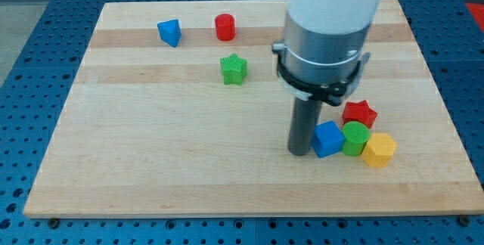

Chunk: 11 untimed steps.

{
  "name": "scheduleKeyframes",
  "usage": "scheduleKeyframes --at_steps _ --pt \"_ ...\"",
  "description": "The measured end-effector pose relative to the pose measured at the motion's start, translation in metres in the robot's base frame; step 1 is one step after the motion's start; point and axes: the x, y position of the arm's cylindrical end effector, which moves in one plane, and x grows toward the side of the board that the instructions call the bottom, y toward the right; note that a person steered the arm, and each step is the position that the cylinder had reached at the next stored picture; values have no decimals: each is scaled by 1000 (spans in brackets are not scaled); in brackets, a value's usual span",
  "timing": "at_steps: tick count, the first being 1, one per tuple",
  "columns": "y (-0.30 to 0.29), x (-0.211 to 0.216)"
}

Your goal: Push the green star down a bit

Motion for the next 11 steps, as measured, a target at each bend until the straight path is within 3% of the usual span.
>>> scheduleKeyframes --at_steps 1,3,4,5,6,9,10,11 --pt "-28 -37" --pt "24 -106" --pt "20 -139" --pt "9 -200" --pt "-39 -220" --pt "-108 -142" --pt "-106 -113" --pt "-128 -119"
